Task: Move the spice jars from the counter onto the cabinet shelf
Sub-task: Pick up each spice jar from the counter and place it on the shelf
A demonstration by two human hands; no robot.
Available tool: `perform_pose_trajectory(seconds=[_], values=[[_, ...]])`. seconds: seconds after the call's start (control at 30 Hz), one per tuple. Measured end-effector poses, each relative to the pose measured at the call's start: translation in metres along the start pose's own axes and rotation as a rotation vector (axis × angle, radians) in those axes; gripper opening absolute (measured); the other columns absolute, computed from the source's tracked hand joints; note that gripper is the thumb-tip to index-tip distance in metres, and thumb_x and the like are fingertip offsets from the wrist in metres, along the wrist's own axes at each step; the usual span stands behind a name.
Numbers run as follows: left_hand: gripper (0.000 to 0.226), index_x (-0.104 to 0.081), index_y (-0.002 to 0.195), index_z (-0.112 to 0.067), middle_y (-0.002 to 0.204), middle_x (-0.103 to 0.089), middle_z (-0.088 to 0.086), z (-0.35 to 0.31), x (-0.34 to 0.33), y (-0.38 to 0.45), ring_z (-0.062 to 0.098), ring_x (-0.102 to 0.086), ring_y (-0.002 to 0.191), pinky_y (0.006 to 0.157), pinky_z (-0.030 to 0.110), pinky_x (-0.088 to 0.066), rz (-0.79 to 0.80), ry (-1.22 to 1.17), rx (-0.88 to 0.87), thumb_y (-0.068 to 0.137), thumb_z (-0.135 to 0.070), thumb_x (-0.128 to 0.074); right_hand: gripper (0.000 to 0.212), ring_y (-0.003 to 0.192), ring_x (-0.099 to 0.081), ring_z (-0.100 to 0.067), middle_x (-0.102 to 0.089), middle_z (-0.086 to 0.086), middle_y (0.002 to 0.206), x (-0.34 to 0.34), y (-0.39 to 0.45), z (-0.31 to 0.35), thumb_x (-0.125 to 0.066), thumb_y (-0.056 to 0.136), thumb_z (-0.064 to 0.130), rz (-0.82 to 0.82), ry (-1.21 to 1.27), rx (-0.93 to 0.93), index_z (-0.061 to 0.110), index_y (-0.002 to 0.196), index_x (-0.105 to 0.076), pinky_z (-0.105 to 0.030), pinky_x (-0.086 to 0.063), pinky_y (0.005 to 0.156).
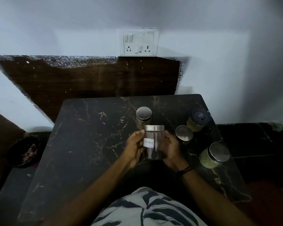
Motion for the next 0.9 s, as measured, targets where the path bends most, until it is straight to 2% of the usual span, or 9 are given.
perform_pose_trajectory(seconds=[0.13, 0.2, 0.27, 0.37, 0.43, 0.57, 0.7, 0.8, 0.9], values=[[0.046, -0.056, 0.123, -0.002, 0.108, -0.069, 0.018, 0.000, 0.005, -0.003, 0.036, -0.061, 0.104, 0.106, 0.060, -0.042, -0.045, -0.006, -0.003, 0.086, -0.028, -0.063, 0.052, 0.110, -0.067, -0.034, -0.069, -0.018, 0.120, 0.004, 0.003, -0.011, -0.042, 0.097, 0.049, -0.008, -0.068, -0.052, 0.009, 0.119, -0.068, -0.046, -0.051, 0.091], [0.047, -0.055, 0.125, 0.000, 0.114, -0.068, 0.022, -0.002, 0.006, -0.003, 0.036, -0.062, 0.105, 0.105, 0.060, -0.043, -0.057, -0.004, -0.011, 0.088, -0.027, -0.064, 0.052, 0.111, -0.067, -0.033, -0.070, -0.017, 0.120, 0.001, 0.004, -0.011, -0.041, 0.098, 0.050, -0.009, -0.099, -0.054, 0.011, 0.119, -0.068, -0.047, -0.050, 0.092], [0.049, -0.055, 0.127, 0.000, 0.122, -0.066, 0.024, -0.007, 0.005, -0.003, 0.036, -0.063, 0.105, 0.103, 0.059, -0.046, -0.064, 0.001, -0.033, 0.088, -0.028, -0.065, 0.052, 0.110, -0.068, -0.032, -0.070, -0.016, 0.120, -0.005, 0.004, -0.005, -0.039, 0.098, 0.051, 0.016, -0.131, -0.027, 0.013, 0.117, -0.070, -0.046, -0.051, 0.091], [0.057, -0.058, 0.123, -0.001, 0.118, -0.069, 0.020, -0.022, 0.000, -0.003, 0.034, -0.065, 0.102, 0.096, 0.055, -0.051, -0.054, 0.016, -0.108, 0.079, -0.036, -0.070, 0.052, 0.107, -0.069, -0.028, -0.071, -0.013, 0.118, -0.019, 0.000, 0.016, -0.036, 0.099, 0.052, 0.069, -0.165, 0.051, 0.018, 0.112, -0.073, -0.038, -0.055, 0.083], [0.055, -0.062, 0.119, -0.005, 0.114, -0.072, 0.016, -0.040, -0.005, -0.001, 0.031, -0.067, 0.100, 0.091, 0.050, -0.055, -0.046, 0.035, -0.173, 0.077, -0.039, -0.071, 0.050, 0.107, -0.069, -0.025, -0.072, -0.010, 0.118, -0.034, -0.003, 0.035, -0.035, 0.100, 0.050, 0.117, -0.195, 0.123, 0.020, 0.115, -0.071, -0.032, -0.056, 0.079], [0.050, -0.065, 0.114, -0.007, 0.107, -0.074, 0.017, -0.093, -0.019, 0.004, 0.027, -0.070, 0.091, 0.084, 0.047, -0.057, -0.047, 0.019, -0.311, 0.077, -0.039, -0.074, 0.037, 0.106, -0.069, -0.028, -0.072, -0.012, 0.116, -0.072, -0.007, 0.084, -0.041, 0.099, 0.033, 0.216, -0.197, 0.264, 0.015, 0.118, -0.068, -0.030, -0.058, 0.076], [0.046, -0.066, 0.106, -0.006, 0.091, -0.074, 0.009, -0.163, -0.044, -0.001, 0.018, -0.070, 0.077, 0.065, 0.030, -0.058, -0.048, 0.035, -0.498, 0.075, -0.038, -0.076, 0.037, 0.103, -0.068, -0.027, -0.070, -0.014, 0.115, -0.122, -0.016, 0.143, -0.048, 0.091, 0.026, 0.361, -0.237, 0.429, 0.012, 0.122, -0.062, -0.033, -0.057, 0.079], [0.040, -0.068, 0.105, -0.010, 0.100, -0.073, 0.015, -0.222, -0.064, -0.013, 0.020, -0.068, 0.082, 0.069, 0.030, -0.056, -0.059, 0.108, -0.662, 0.079, -0.038, -0.074, 0.038, 0.100, -0.067, -0.026, -0.069, -0.011, 0.114, -0.159, -0.025, 0.191, -0.056, 0.086, 0.025, 0.366, -0.246, 0.563, 0.013, 0.122, -0.057, -0.037, -0.056, 0.078], [0.016, -0.071, 0.099, -0.017, 0.105, -0.073, 0.016, -0.275, -0.086, -0.027, 0.022, -0.070, 0.087, 0.072, 0.033, -0.056, -0.016, 0.084, -0.780, 0.089, -0.029, -0.070, 0.030, 0.097, -0.068, -0.026, -0.072, -0.006, 0.109, -0.190, -0.038, 0.236, -0.062, 0.083, 0.023, 0.353, -0.175, 0.725, 0.015, 0.111, -0.056, -0.033, -0.057, 0.074]])
Point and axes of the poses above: each hand's wrist, its own y-axis towards the middle knuckle, its own x-axis out of the back of the hand, z = x × y, the point moved 6 cm from there along y, towards the middle knuckle
